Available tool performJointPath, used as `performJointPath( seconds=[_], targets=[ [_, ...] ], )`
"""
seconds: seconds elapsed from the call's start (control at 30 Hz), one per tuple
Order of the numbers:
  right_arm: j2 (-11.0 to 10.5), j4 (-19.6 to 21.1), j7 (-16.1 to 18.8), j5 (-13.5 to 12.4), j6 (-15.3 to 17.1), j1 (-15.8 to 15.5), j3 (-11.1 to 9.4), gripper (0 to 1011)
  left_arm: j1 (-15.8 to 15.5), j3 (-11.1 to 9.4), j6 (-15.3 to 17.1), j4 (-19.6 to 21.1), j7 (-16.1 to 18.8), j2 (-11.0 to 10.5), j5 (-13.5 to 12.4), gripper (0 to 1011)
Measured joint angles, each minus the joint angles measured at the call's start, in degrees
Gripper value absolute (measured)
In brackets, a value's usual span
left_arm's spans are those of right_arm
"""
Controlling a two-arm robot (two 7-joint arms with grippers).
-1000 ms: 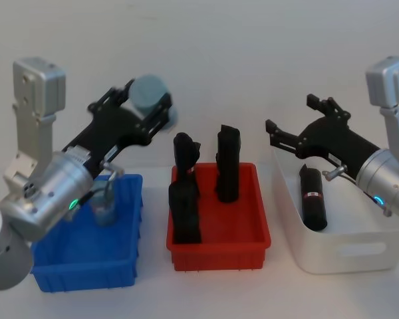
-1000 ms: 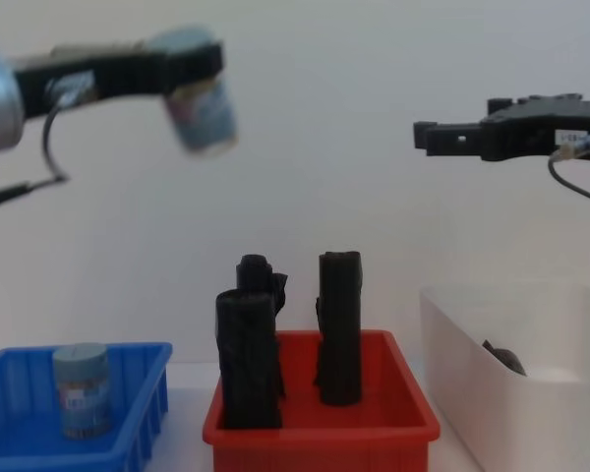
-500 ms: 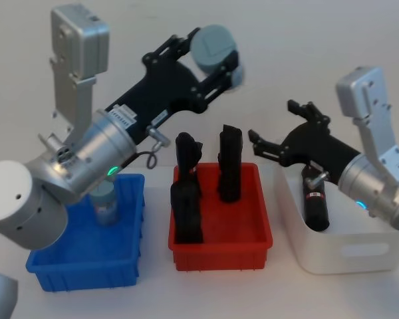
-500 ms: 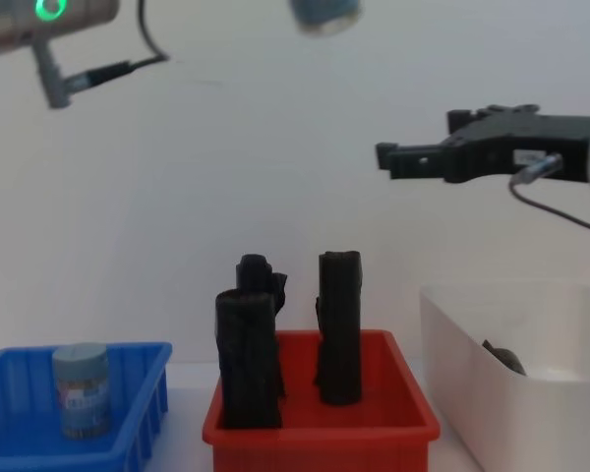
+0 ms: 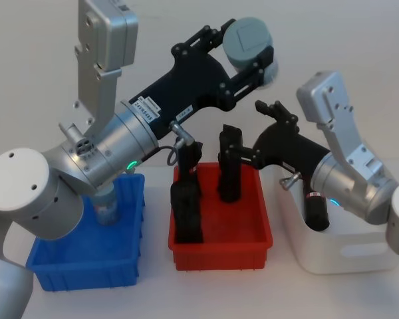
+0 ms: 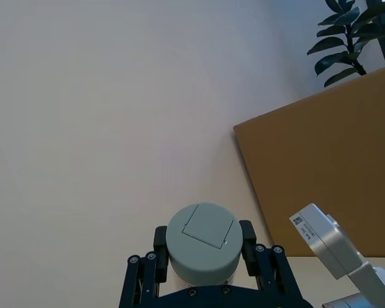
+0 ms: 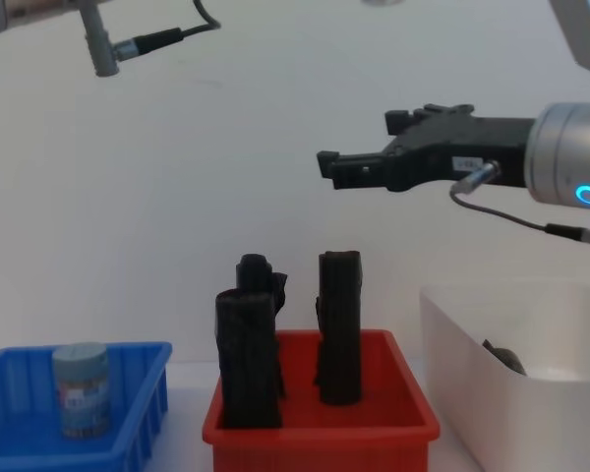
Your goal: Pick the cotton swabs from the blue box and place them into the white box.
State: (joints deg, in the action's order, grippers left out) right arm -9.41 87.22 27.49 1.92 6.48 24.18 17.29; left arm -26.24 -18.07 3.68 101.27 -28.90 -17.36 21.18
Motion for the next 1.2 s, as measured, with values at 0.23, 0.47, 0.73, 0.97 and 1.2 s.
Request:
performJointPath(
  seconds=[0.23,0.47,0.73,0.97,1.2],
  targets=[
    [0.41,-0.36,0.04,0.59,-0.42,0.51,0.52,1001,0.24,-0.09,0.27,0.3,-0.08,-0.41,0.09,669],
    [0.31,0.0,0.05,0.62,-0.53,0.54,0.64,1001,0.83,0.08,0.53,0.56,0.36,-1.25,0.48,669],
    [-0.23,1.05,0.16,0.1,-1.44,0.31,0.52,1001,1.48,0.3,0.77,0.41,1.0,-2.03,0.94,669],
    [-0.84,2.28,0.64,-0.45,-3.94,0.16,0.25,1001,1.65,0.25,0.86,-0.78,1.09,-2.17,1.53,669],
    [-1.44,3.72,1.23,-1.0,-6.6,0.15,-0.06,1001,1.6,0.1,1.05,-1.68,1.01,-2.17,1.85,669]
  ],
)
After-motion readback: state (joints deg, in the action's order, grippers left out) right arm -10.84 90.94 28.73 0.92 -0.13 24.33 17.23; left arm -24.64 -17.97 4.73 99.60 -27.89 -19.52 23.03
